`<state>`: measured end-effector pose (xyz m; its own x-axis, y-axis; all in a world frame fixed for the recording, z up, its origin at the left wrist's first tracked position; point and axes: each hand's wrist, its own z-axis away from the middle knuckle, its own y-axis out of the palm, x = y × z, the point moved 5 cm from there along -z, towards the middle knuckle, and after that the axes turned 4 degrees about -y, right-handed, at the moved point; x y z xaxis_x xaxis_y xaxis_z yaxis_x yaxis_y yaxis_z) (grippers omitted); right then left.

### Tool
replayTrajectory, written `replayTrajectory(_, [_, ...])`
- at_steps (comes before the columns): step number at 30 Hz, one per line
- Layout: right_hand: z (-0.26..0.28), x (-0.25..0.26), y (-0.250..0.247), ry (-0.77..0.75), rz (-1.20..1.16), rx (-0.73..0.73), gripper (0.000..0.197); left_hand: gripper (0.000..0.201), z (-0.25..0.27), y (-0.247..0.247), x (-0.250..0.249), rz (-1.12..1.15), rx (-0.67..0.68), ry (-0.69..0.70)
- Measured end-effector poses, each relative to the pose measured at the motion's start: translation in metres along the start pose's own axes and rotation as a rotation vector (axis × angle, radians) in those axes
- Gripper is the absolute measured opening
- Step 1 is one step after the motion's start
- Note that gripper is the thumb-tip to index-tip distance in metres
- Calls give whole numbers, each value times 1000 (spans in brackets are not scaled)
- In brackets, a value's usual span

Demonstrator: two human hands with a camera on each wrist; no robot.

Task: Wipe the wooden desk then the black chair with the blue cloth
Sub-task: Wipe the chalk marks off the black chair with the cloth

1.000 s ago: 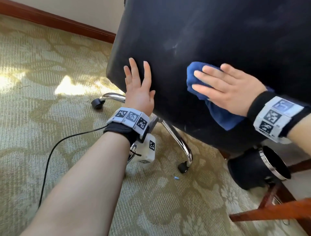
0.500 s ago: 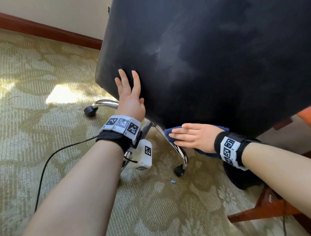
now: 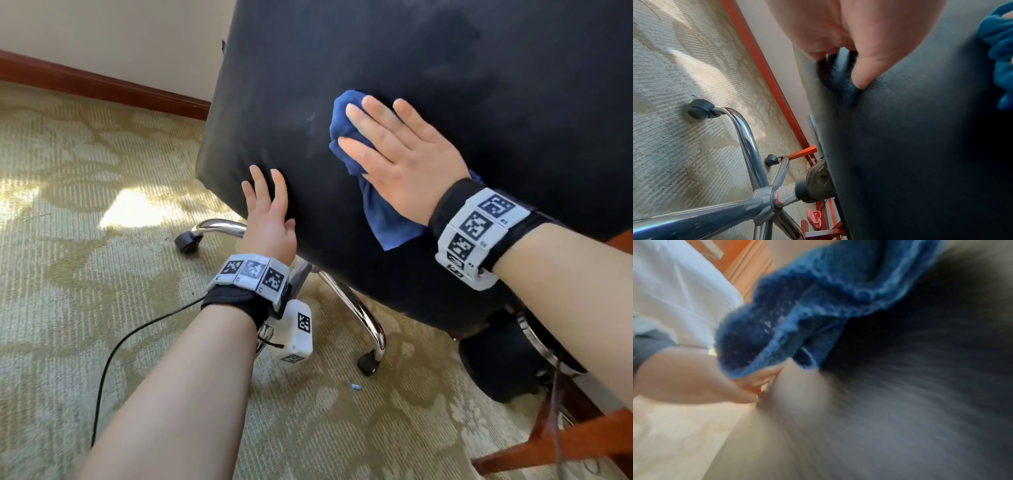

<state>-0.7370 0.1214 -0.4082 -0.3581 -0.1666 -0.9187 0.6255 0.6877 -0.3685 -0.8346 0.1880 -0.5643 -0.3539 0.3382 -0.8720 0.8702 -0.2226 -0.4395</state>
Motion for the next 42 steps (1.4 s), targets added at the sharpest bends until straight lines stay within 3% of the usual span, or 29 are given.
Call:
replayTrajectory(6, [-42, 5, -3, 256, -14, 73, 43, 71, -2, 1, 1, 10, 48, 12])
replayTrajectory(14, [-40, 58, 25, 112, -80, 343, 57, 69, -1, -9, 8, -76, 19, 109])
replayTrajectory(16, [-29, 60, 23, 60, -123, 320, 55, 71, 0, -16, 10, -135, -33, 114])
replayTrajectory(20, [-2, 58, 21, -16, -189, 262, 50, 83, -1, -28, 12, -167, -28, -66])
replayTrajectory(22, [13, 57, 16, -4, -208, 245, 52, 85, -2, -32, 6, -218, -30, -40])
replayTrajectory(28, [48, 23, -4, 145, -108, 185, 57, 89, -5, -34, -11, -300, 21, 55])
replayTrajectory(34, [12, -28, -21, 297, -4, 2, 53, 95, 3, -20, -21, -297, 24, 69])
replayTrajectory(38, [-18, -6, -16, 372, -24, -34, 49, 91, 4, -22, -19, -288, 11, 69])
replayTrajectory(42, [6, 56, 9, 201, -171, 133, 52, 85, 2, -25, -16, -280, -40, 84])
